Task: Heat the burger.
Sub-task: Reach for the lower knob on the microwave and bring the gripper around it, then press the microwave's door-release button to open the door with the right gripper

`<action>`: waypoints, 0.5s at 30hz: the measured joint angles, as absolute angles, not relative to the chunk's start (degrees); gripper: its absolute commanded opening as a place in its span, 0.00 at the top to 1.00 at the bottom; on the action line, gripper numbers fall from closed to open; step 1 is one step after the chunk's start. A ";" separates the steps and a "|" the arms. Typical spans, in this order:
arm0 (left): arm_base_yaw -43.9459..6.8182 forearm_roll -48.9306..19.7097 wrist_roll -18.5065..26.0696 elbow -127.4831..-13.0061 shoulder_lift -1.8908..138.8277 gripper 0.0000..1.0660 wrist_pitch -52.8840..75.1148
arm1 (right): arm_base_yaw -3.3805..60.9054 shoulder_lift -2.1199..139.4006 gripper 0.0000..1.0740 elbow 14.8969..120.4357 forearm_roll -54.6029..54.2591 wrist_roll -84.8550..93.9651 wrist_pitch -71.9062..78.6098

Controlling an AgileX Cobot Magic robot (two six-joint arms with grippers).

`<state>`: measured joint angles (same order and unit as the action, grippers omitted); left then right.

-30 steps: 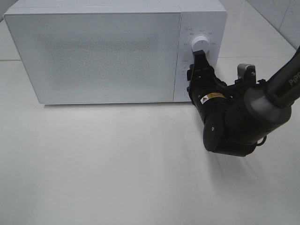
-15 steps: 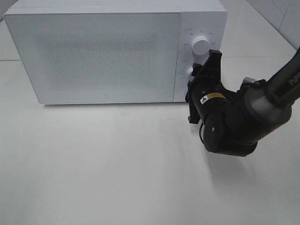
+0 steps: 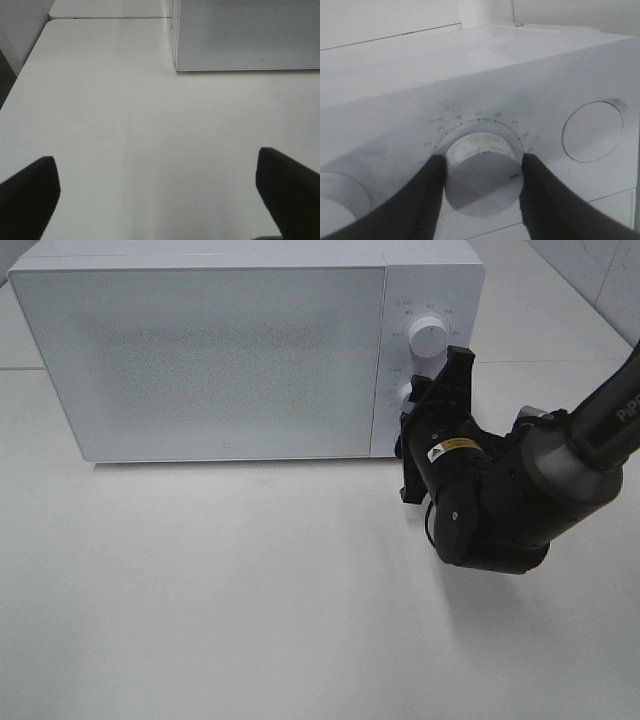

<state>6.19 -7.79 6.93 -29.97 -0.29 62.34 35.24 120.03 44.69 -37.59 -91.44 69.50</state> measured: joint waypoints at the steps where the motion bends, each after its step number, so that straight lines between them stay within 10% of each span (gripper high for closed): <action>1: 6.19 -7.79 6.93 -29.97 -0.29 0.06 62.34 | 35.24 120.03 0.83 44.69 -37.59 -91.44 69.50; 10: 6.19 -7.79 6.93 -29.97 -0.29 0.06 62.34 | 36.21 120.03 0.34 45.61 -36.27 -91.33 69.39; 15: 6.19 -7.79 6.93 -29.97 -0.29 0.06 62.34 | 36.90 120.03 0.26 46.01 -33.40 -89.67 69.33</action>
